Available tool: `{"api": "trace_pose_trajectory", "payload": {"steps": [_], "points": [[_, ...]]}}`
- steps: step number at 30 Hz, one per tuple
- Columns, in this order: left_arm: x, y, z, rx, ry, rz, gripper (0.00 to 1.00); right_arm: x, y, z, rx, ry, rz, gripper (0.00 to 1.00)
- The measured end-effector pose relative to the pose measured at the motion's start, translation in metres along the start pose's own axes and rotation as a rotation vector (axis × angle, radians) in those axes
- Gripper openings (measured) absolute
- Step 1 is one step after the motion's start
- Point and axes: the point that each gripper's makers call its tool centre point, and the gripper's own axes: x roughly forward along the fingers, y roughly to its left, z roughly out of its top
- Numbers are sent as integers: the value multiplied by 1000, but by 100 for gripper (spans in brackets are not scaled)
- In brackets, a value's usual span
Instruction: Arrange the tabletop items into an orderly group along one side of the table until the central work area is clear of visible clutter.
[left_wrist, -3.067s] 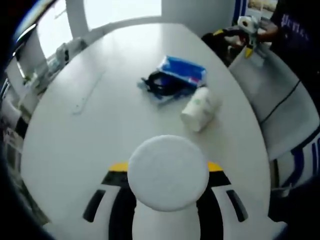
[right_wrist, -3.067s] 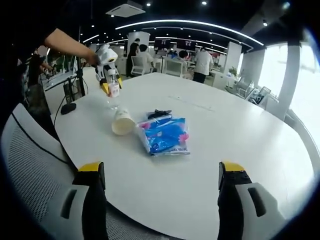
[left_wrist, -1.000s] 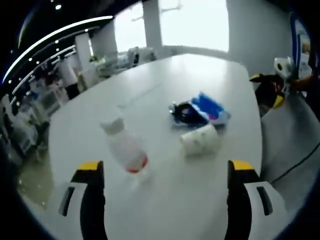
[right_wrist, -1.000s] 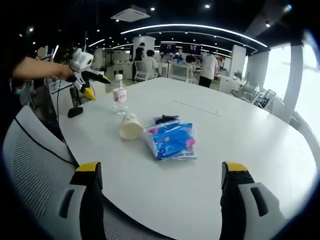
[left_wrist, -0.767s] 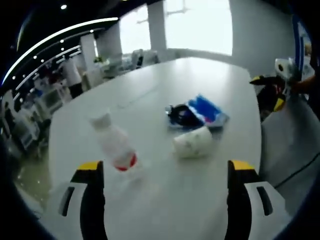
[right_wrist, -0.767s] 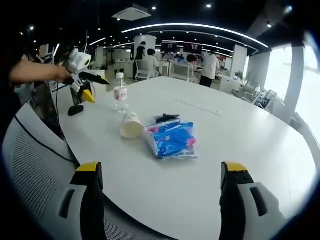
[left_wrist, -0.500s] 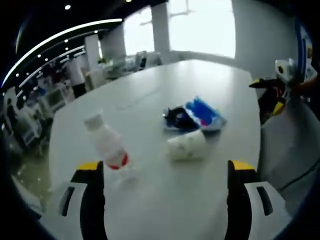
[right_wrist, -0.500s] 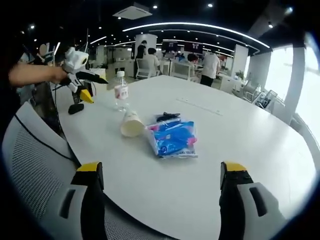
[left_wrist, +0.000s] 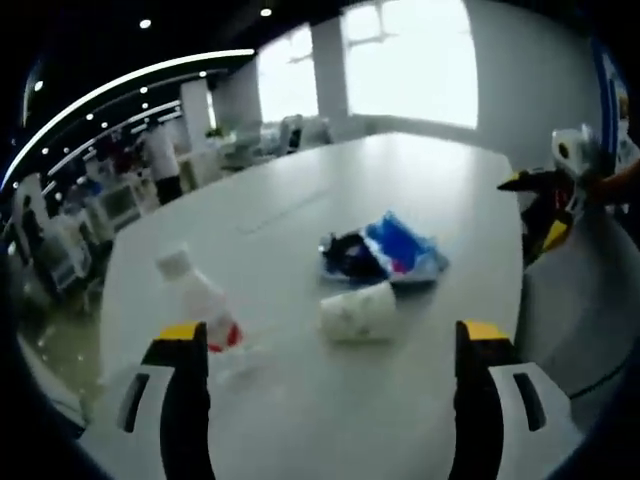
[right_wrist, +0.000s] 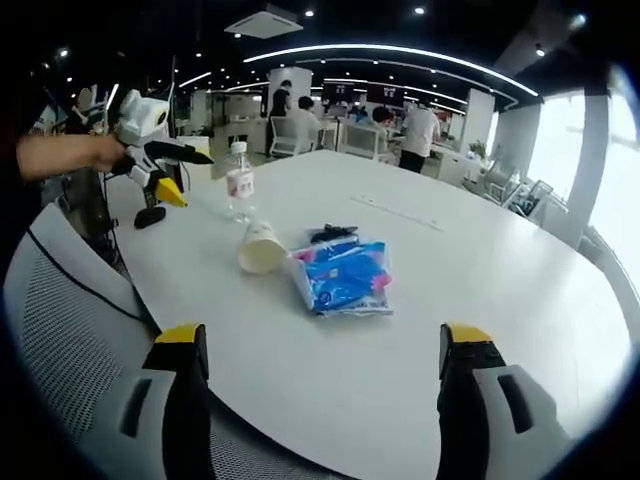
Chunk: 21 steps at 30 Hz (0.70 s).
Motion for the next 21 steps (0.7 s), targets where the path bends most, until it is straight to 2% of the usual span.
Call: {"api": "trace_pose_trajectory", "payload": {"steps": [1, 3, 6, 16, 21], "points": [[1, -1, 0, -2, -2, 5, 100, 0, 0, 0, 0, 0, -1, 95], [4, 4, -1, 2, -5, 66, 100, 0, -1, 0, 2, -1, -4, 95], [9, -2, 2, -41, -31, 63, 100, 0, -2, -1, 1, 2, -5, 95], [25, -14, 0, -14, -25, 98, 100, 0, -3, -1, -7, 5, -10, 94], [37, -26, -1, 2, -8, 73, 99, 0, -3, -1, -13, 7, -14, 94]]}}
